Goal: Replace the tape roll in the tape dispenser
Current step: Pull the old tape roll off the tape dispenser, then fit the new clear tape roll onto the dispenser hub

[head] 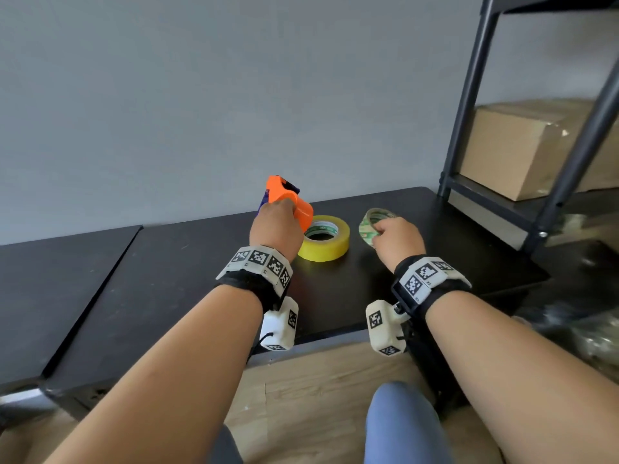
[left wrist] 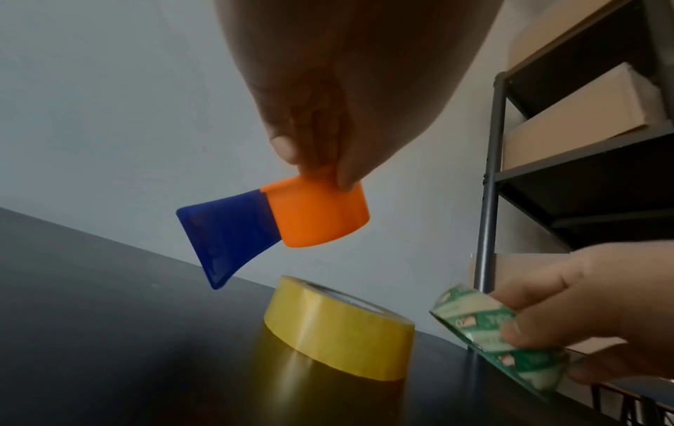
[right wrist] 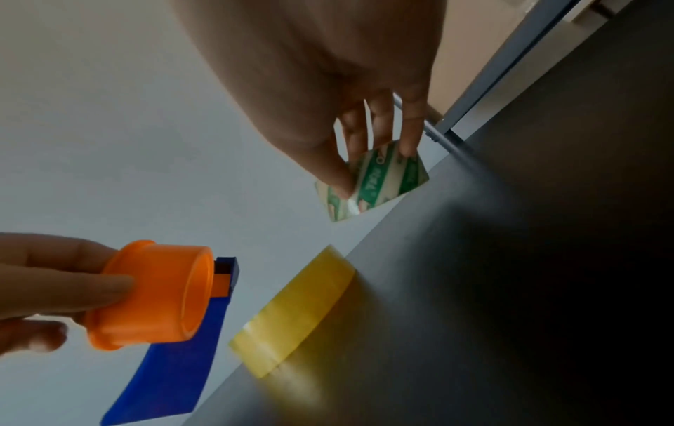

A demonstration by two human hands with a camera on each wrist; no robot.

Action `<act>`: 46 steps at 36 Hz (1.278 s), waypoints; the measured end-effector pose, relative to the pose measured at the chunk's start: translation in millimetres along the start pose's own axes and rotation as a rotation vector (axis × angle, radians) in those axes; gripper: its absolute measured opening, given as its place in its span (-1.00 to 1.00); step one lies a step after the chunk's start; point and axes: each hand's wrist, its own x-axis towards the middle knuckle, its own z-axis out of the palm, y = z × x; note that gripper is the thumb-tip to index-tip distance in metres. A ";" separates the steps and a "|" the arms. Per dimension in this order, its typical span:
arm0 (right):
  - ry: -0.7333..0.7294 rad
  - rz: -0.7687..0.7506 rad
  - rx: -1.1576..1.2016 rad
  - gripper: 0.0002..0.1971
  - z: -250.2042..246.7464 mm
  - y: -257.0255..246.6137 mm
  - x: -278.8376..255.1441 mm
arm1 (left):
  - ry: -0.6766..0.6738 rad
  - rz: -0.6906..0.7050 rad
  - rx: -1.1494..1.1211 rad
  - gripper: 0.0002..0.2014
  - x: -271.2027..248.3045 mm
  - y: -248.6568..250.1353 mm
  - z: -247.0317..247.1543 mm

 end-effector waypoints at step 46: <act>-0.300 -0.241 0.083 -0.70 79.5 -130.2 -44.3 | -0.143 -0.573 -0.518 -0.66 -24.7 -117.2 -34.9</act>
